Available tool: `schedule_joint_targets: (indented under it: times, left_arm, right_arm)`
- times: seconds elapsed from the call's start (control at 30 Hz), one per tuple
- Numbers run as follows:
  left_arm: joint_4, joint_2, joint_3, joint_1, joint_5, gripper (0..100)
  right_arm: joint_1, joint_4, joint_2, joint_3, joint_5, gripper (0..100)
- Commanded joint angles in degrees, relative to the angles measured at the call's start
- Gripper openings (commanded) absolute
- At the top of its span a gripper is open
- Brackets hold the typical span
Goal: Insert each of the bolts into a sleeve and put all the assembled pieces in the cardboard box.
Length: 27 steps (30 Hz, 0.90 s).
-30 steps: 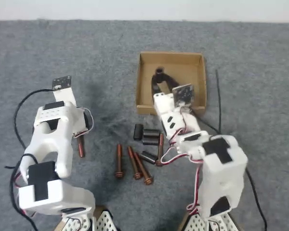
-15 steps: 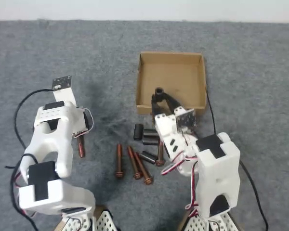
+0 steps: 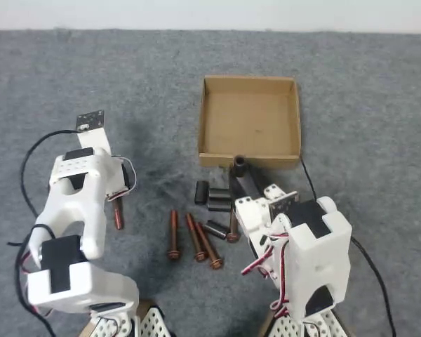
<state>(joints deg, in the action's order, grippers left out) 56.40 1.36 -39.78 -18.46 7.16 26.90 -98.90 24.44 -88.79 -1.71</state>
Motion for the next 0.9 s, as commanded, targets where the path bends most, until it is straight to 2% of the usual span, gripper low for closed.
schedule_joint_targets:
  times: [0.0,0.4,0.73,0.87]
  left_arm:
    - [-1.1,-4.1,0.7,0.4,-0.4,1]
    - [-1.1,-6.1,3.1,3.3,-0.2,1]
    - [-1.2,-19.5,9.6,9.3,-0.1,1]
    - [-6.4,-25.2,9.7,11.6,-0.1,1]
  right_arm:
    - [0.4,-2.0,-5.7,-2.6,-0.4,0.6]
    - [-1.9,-1.8,-7.0,-4.1,-0.4,0.6]
    - [-0.6,-0.9,-6.9,-4.0,-0.4,0.6]
    - [-0.6,-0.9,-6.9,-4.0,-0.4,0.6]
